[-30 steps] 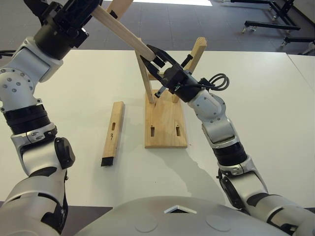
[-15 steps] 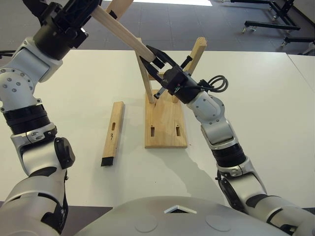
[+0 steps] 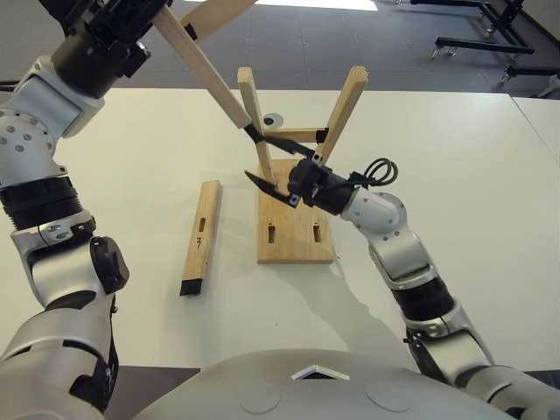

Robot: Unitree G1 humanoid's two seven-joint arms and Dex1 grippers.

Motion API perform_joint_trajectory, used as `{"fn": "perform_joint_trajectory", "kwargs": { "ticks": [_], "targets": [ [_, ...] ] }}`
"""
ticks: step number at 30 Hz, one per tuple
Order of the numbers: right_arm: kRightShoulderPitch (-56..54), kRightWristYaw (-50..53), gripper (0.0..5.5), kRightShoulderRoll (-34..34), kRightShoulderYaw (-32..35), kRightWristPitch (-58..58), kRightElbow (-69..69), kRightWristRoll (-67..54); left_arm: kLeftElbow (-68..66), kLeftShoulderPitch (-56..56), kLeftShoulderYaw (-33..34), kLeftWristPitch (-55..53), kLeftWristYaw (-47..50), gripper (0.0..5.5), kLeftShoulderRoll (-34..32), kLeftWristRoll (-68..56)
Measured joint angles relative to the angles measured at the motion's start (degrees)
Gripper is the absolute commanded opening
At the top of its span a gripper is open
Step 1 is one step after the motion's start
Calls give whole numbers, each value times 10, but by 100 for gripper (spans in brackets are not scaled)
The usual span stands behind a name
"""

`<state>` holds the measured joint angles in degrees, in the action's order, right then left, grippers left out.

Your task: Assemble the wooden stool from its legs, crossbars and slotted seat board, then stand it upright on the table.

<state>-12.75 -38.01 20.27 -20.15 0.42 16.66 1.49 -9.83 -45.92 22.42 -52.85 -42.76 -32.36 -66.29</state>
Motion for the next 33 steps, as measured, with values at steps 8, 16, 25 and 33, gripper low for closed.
{"fn": "perform_joint_trajectory", "kwargs": {
  "ticks": [8,16,25,33],
  "targets": [
    [18,-30,517,63,69,-37,5,-43,83,40,-44,30,-67,204,-24,65],
    [-2,-126,524,157,265,-234,-17,-297,220,180,-87,175,-191,204,-50,172],
    [-104,-153,524,168,293,-286,-145,-352,328,287,-91,282,-170,204,14,192],
    [-219,-207,524,193,270,-333,-261,-352,372,382,-128,327,-195,204,21,216]
  ]
}}
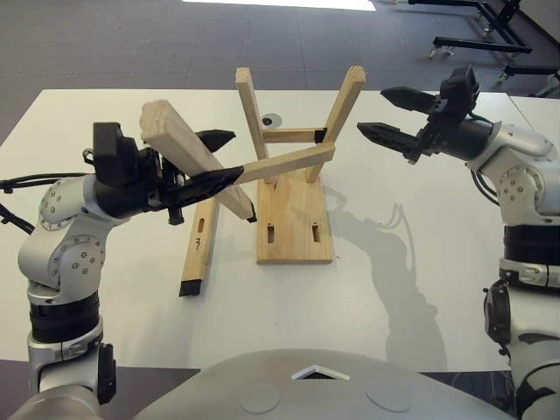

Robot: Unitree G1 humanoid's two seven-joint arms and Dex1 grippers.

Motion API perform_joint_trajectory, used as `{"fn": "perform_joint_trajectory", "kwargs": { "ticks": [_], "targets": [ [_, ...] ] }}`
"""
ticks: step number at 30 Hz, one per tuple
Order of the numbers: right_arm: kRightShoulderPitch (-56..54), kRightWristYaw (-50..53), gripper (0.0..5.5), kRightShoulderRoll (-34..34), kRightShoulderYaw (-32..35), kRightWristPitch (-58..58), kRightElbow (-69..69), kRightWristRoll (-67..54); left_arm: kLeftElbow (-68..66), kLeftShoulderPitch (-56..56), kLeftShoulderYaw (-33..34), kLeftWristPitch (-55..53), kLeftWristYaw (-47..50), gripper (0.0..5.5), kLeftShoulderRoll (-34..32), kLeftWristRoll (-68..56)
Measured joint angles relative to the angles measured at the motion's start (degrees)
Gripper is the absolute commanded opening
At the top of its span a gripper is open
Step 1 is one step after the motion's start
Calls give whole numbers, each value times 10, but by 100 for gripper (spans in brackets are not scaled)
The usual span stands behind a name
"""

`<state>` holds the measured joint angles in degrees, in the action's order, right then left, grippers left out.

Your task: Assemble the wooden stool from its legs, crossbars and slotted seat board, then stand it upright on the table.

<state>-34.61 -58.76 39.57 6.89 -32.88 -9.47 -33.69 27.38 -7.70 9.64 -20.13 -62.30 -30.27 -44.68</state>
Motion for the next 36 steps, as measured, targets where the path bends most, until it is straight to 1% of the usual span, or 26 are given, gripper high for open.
{"fn": "perform_joint_trajectory", "kwargs": {
  "ticks": [4,8,11,18,26,36],
  "targets": [
    [-36,-26,524,4,-12,1,-36,17,1,9,-39,52,0,204,18,45],
    [-42,-39,524,3,-25,6,-47,28,-43,11,-70,124,-8,204,40,96],
    [-49,-40,524,1,-26,8,-52,35,-74,13,-83,153,-27,204,42,113],
    [-49,-42,524,0,-26,11,-53,45,-116,13,-110,163,-75,204,40,111],
    [-55,-53,524,-4,-35,24,-61,57,-146,-4,-117,195,-72,204,60,115],
    [-56,-54,524,-17,-35,30,-68,65,-153,-6,-156,199,-73,204,69,129]
  ]
}}
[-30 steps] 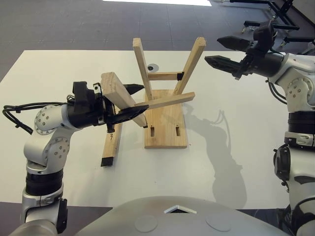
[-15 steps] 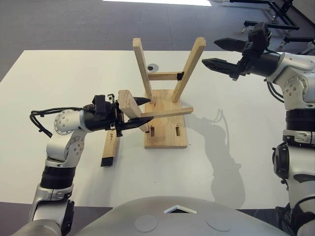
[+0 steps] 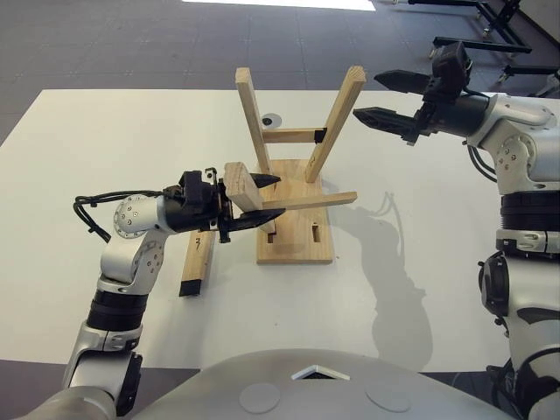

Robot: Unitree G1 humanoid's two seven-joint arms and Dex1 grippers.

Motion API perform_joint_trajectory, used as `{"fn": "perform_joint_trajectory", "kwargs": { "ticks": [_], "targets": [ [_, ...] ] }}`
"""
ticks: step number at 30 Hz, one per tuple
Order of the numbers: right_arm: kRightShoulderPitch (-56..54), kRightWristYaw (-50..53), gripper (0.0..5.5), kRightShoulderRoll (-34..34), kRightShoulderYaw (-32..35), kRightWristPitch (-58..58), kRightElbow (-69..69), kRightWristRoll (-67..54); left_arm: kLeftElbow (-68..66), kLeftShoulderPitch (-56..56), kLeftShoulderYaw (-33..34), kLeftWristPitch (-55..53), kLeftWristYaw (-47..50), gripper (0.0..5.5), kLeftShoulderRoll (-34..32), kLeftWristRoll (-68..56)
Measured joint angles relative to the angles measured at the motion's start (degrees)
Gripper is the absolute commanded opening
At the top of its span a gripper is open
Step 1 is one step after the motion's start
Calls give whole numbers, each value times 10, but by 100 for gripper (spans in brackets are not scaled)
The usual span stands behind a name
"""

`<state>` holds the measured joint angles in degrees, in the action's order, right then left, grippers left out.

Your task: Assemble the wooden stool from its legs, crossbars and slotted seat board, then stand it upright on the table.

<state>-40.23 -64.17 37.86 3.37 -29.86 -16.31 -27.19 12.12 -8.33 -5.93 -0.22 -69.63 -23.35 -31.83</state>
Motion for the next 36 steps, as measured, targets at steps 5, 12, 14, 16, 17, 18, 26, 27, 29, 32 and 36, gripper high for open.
{"fn": "perform_joint_trajectory", "kwargs": {
  "ticks": [5,12,14,16,17,18,26,27,29,32,36],
  "targets": [
    [-2,54,524,-35,39,3,-3,-17,-8,0,0,11,-1,204,0,1],
    [23,178,524,-102,112,37,46,-55,-9,-1,0,10,-2,204,-11,-5],
    [47,220,524,-121,129,46,65,-54,-8,0,0,10,-4,204,-18,-8],
    [72,271,524,-146,141,74,95,-48,-8,2,1,12,-7,204,-21,-9],
    [97,300,524,-168,144,88,116,-43,-8,4,1,15,-8,204,-22,-10],
    [122,322,524,-187,145,99,131,-42,-8,7,1,17,-9,204,-23,-10],
    [156,343,524,-201,140,106,167,-43,0,11,-3,17,-8,204,-26,-11],
    [156,343,524,-200,139,106,167,-43,4,11,-5,13,-9,204,-29,-11],
    [154,342,524,-198,134,108,162,-43,11,11,-8,8,-9,204,-33,-10],
    [146,340,524,-198,128,114,150,-43,16,10,-11,-5,-8,204,-38,-11],
    [134,339,524,-196,128,117,140,-43,17,10,-18,-2,-8,204,-41,-5]
  ]
}}
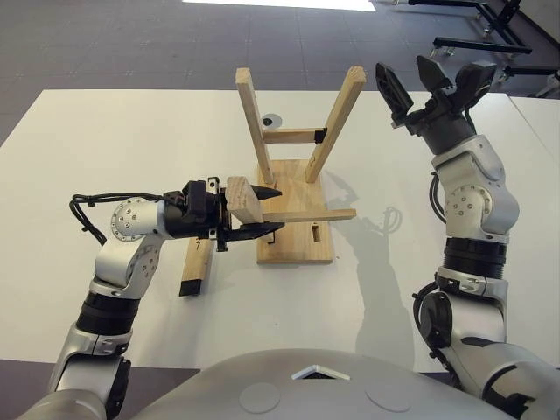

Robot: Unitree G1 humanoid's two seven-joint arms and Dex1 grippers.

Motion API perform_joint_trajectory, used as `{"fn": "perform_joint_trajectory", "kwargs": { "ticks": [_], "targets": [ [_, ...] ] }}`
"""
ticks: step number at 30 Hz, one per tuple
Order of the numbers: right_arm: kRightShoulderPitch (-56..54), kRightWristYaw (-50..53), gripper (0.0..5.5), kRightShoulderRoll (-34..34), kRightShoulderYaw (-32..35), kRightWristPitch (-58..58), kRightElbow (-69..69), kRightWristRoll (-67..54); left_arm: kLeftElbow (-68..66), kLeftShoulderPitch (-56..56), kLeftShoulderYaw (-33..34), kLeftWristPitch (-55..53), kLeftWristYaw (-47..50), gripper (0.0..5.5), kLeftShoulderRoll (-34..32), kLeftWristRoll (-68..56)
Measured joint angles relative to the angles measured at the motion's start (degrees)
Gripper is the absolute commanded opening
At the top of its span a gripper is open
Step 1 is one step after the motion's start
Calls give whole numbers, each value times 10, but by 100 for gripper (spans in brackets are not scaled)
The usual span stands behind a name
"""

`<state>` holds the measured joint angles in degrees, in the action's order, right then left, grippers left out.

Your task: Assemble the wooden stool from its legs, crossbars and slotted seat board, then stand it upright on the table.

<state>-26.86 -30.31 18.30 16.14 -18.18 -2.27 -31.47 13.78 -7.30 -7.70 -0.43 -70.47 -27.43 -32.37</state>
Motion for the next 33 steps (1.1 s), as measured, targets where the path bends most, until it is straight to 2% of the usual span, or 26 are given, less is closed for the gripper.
{"fn": "perform_joint_trajectory", "kwargs": {
  "ticks": [8,17,18,24,29,33],
  "targets": [
    [-8,-8,524,8,-9,2,-19,0,-7,-1,-5,-82,33,204,-5,-17],
    [-9,-10,524,8,-15,9,-21,0,-14,13,-9,-40,37,204,-4,1],
    [-9,-9,524,8,-15,9,-21,0,-13,18,-12,-32,37,240,-4,8],
    [-9,0,524,5,-16,9,-19,0,-26,34,-25,-50,56,343,-25,60],
    [-7,7,524,-5,-16,12,-15,0,-2,21,-6,-63,62,418,-36,58],
    [6,13,524,-8,-9,15,-12,-1,56,25,-4,-103,44,481,-70,30]
  ]
}}
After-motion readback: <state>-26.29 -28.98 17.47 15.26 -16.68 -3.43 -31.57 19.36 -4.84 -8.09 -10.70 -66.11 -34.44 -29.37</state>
